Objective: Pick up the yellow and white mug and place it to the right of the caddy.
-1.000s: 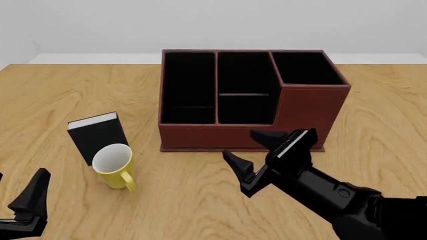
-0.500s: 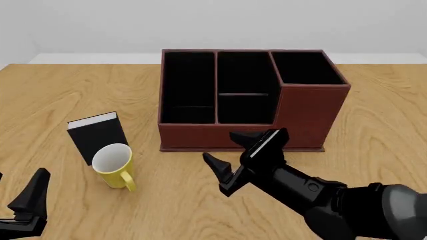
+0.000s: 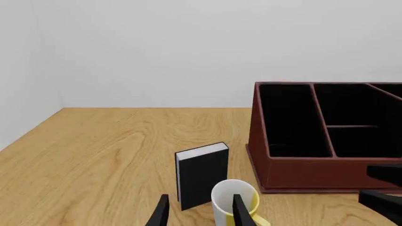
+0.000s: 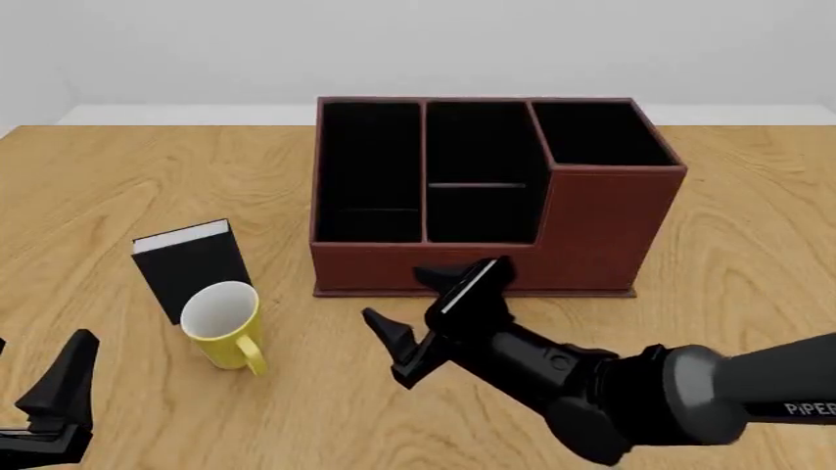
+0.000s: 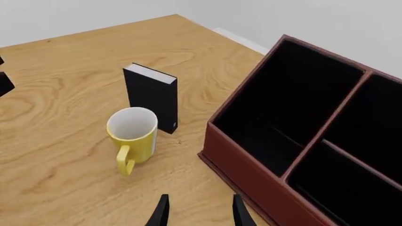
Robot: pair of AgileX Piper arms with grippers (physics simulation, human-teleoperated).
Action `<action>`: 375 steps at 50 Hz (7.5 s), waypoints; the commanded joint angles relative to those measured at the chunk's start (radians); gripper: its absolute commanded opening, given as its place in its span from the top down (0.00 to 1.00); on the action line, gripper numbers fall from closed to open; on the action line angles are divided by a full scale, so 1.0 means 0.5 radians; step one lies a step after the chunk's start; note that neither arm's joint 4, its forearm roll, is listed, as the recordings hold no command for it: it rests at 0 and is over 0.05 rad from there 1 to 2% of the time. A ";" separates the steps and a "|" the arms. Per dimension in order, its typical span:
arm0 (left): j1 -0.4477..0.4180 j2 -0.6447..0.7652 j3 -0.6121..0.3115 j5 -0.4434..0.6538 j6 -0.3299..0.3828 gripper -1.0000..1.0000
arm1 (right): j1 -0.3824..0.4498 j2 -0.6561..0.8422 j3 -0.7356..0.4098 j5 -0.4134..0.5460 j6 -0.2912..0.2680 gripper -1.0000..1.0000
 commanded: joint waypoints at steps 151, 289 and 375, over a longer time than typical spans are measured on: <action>0.000 0.000 0.000 0.000 0.000 0.00 | 0.392 0.988 -0.970 0.140 0.143 0.00; 0.000 0.000 0.000 0.000 0.000 0.00 | 0.367 0.967 -0.870 0.024 -0.011 1.00; 0.000 0.000 0.000 0.000 0.000 0.00 | 0.270 -0.237 -0.093 0.136 -0.184 1.00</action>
